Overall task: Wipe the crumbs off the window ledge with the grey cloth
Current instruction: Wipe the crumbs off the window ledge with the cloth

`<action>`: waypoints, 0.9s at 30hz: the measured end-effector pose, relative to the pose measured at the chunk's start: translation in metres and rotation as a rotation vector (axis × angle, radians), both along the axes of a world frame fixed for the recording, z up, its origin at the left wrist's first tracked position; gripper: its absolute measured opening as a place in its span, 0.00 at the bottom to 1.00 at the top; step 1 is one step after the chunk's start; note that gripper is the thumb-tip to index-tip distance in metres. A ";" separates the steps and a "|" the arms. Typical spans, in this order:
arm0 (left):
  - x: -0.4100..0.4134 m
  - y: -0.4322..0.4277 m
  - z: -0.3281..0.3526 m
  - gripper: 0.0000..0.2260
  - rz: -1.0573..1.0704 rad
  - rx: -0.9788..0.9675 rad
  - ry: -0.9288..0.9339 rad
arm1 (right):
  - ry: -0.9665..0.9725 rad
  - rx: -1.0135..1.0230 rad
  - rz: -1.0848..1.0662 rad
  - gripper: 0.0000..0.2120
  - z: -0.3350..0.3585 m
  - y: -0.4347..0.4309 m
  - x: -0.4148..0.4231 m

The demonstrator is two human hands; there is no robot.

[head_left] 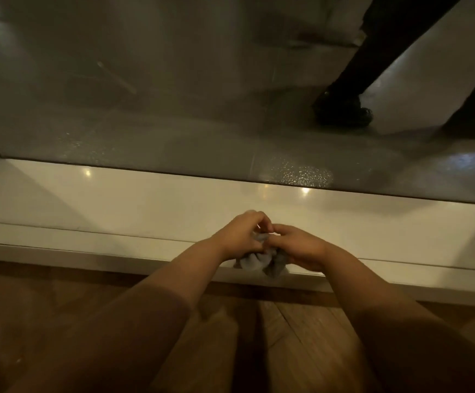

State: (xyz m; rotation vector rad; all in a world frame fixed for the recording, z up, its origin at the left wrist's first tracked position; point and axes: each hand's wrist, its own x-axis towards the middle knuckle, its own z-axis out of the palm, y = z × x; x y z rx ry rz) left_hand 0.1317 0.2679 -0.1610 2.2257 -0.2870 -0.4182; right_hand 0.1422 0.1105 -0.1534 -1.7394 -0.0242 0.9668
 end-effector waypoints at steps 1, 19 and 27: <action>0.002 -0.003 -0.003 0.13 0.048 0.026 -0.065 | -0.042 -0.010 -0.044 0.12 -0.006 -0.005 -0.002; -0.058 0.115 -0.051 0.14 0.742 0.552 -0.386 | -1.091 -1.068 0.213 0.30 -0.047 -0.036 -0.018; -0.065 0.132 -0.072 0.31 0.550 0.692 -0.223 | -0.922 -0.870 0.303 0.33 -0.050 -0.045 -0.009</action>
